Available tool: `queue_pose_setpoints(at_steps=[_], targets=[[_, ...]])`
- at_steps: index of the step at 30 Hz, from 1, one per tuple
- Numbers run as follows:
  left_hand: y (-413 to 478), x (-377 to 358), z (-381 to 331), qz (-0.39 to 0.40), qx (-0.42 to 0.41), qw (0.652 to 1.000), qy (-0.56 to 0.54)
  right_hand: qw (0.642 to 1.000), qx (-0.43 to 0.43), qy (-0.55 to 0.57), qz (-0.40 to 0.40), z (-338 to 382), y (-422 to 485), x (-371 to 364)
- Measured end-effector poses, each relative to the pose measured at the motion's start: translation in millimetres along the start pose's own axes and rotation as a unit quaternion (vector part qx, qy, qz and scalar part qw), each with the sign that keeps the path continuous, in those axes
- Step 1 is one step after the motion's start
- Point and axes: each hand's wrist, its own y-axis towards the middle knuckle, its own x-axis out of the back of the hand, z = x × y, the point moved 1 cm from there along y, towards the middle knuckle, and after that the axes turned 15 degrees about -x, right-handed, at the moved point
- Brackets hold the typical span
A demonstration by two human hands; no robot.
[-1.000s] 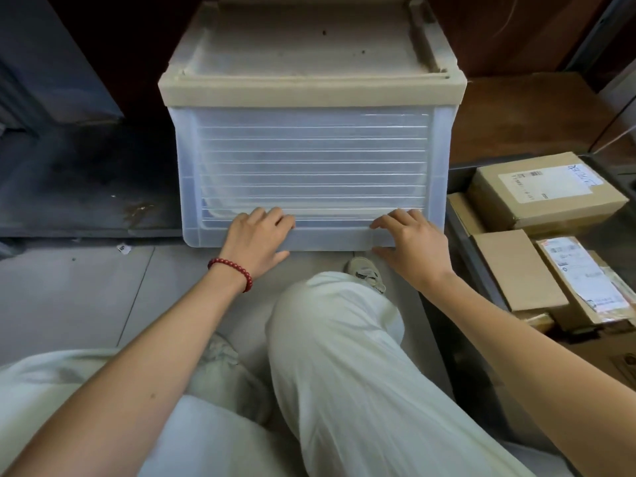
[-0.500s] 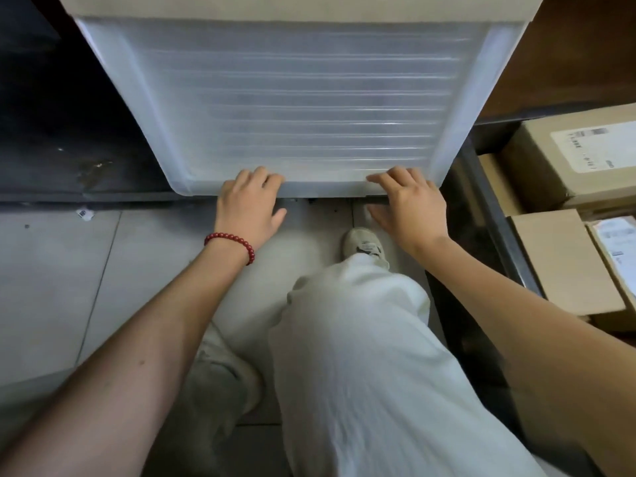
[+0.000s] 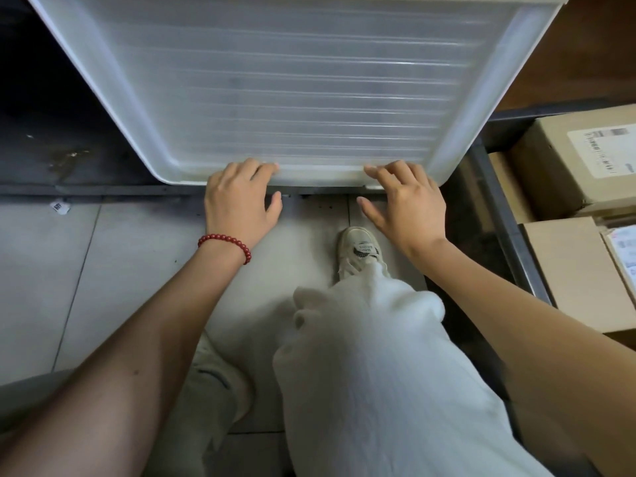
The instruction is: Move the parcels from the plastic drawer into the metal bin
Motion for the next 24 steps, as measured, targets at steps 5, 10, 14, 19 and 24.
queue_pose_setpoints(at_steps=[5, 10, 14, 19, 24], targets=[[-3.6, 9.9, -7.6, 0.103, 0.034, 0.994, -0.027, 0.991, -0.014, -0.036, 0.131, 5.0, -3.1, 15.2], [2.9, 39.5, -16.6, 0.289, 0.051, 0.956, -0.011, 0.960, -0.038, -0.059, 0.270, 6.6, -6.8, 33.4], [1.2, 76.7, -26.3, 0.258, 0.052, 0.965, 0.014, 0.953, -0.053, -0.056, 0.293, 10.5, -12.5, 68.7], [2.2, 137.9, -39.4, 0.232, 0.067, 0.970, 0.023, 0.954, -0.071, -0.041, 0.288, 21.3, -19.3, 129.8], [11.0, 210.9, -56.2, 0.154, 0.069, 0.985, 0.030, 0.980, -0.036, -0.003, 0.198, 39.2, -8.8, 200.9]])
